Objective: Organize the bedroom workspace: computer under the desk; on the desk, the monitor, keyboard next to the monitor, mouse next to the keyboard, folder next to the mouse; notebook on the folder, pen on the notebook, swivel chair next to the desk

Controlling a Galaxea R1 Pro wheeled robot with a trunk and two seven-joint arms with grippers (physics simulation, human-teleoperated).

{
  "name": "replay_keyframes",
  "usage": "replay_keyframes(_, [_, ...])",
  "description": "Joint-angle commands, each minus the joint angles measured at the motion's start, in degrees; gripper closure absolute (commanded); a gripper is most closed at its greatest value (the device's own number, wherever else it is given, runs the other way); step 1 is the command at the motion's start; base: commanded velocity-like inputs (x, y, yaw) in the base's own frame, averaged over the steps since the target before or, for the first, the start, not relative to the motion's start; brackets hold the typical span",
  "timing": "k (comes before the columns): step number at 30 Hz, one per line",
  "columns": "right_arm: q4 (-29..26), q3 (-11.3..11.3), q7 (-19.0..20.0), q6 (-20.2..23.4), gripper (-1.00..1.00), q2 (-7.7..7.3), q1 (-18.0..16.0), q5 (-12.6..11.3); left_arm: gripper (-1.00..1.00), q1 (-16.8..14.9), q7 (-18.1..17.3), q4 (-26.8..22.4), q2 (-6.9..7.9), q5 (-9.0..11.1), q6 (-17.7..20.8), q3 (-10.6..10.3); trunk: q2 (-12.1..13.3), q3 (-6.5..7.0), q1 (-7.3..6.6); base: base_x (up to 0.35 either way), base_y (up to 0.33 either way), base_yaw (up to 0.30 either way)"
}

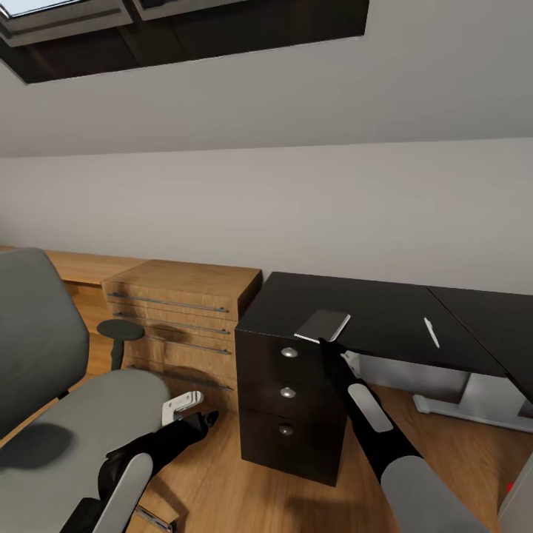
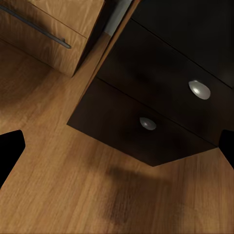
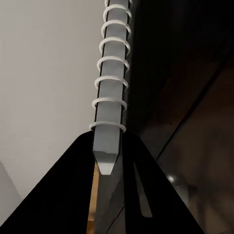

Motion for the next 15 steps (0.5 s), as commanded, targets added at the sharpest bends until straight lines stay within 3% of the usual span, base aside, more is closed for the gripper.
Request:
replay_keyframes(1, [0.03, 0.00, 0.28, 0.12, 1.00, -0.01, -0.03, -0.65, -1.00, -0.04, 0.59, -0.09, 0.02, 0.59, 0.05, -0.10, 0.39, 0.12, -0.24, 0.000, 0.000, 0.000])
replay_keyframes(6, [-0.94, -0.06, 0.56, -0.36, 1.00, -0.04, 0.04, -0.64, -1.00, -0.05, 0.72, -0.08, -0.03, 0.55, 0.00, -0.16, 2.39, 1.02, -1.33, 0.000, 0.000, 0.000])
replay_keyframes(15, [-8.72, -0.09, 0.66, -1.96, 1.00, -0.24, 3.63, -0.64, -1.00, -0.05, 0.91, 0.31, -0.18, 0.43, -0.03, -0.33, 6.00, 2.64, -3.31, 0.000, 0.000, 0.000])
